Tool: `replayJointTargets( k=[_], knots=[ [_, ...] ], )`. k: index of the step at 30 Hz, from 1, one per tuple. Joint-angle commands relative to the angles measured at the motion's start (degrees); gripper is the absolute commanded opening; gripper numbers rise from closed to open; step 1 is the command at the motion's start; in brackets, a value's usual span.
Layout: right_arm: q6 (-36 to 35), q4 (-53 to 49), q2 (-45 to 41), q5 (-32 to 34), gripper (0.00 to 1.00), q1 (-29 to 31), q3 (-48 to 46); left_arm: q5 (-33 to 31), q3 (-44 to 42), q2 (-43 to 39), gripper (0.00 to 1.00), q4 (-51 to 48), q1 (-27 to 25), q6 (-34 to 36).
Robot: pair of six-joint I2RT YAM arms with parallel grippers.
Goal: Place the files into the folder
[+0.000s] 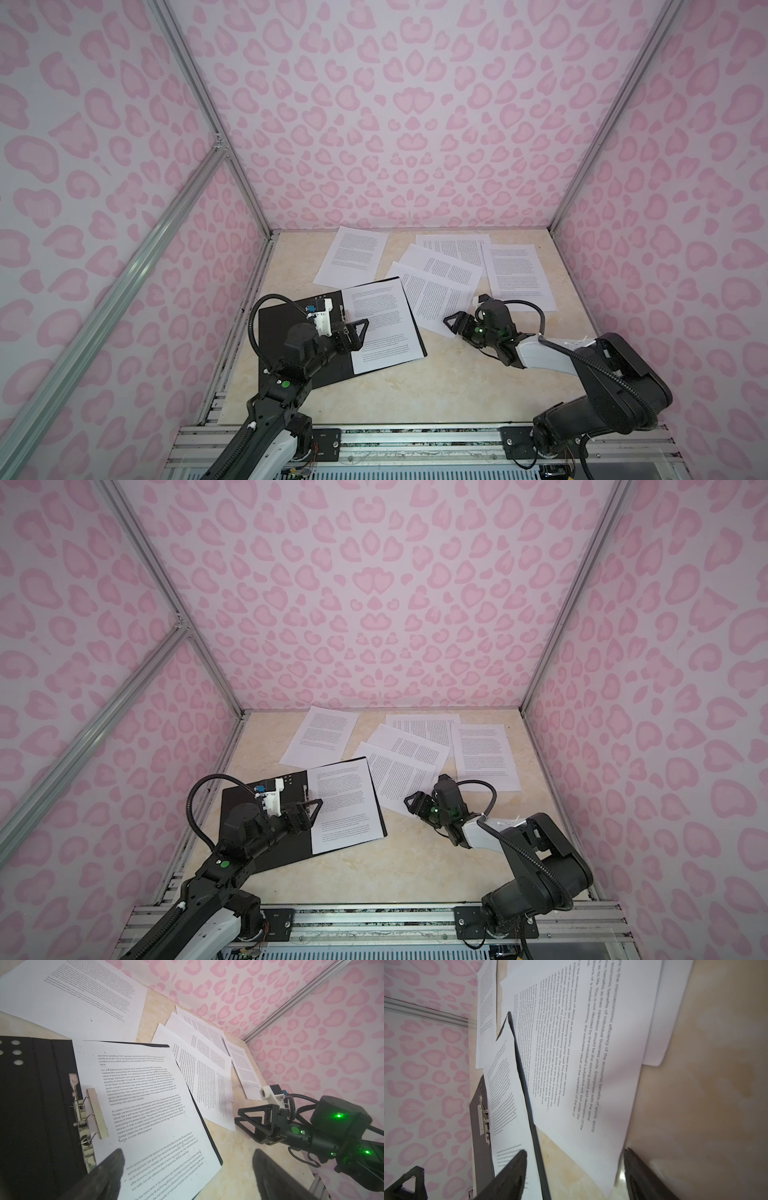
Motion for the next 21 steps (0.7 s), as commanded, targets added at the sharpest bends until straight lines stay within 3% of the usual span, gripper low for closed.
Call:
replayJointTargets(
  k=[1, 8, 14, 21],
  knots=[
    [0.9, -6.1, 0.2, 4.4, 0.74, 1.0, 1.1, -0.2, 0.6, -0.2, 0.97, 1.7, 0.0, 0.0],
    [4.4, -4.0, 0.4, 4.9, 0.75, 2.5, 1.3, -0.3, 0.6, -0.3, 0.97, 1.7, 0.0, 0.0],
    [7.2, 10.6, 0.8, 0.5, 0.75, 2.5, -1.3, -0.2, 0.6, -0.1, 0.97, 1.7, 0.0, 0.0],
    [7.6, 19.5, 1.6, -2.4, 0.74, 2.5, -1.3, -0.2, 0.6, -0.2, 0.97, 1.7, 0.0, 0.0]
  ],
)
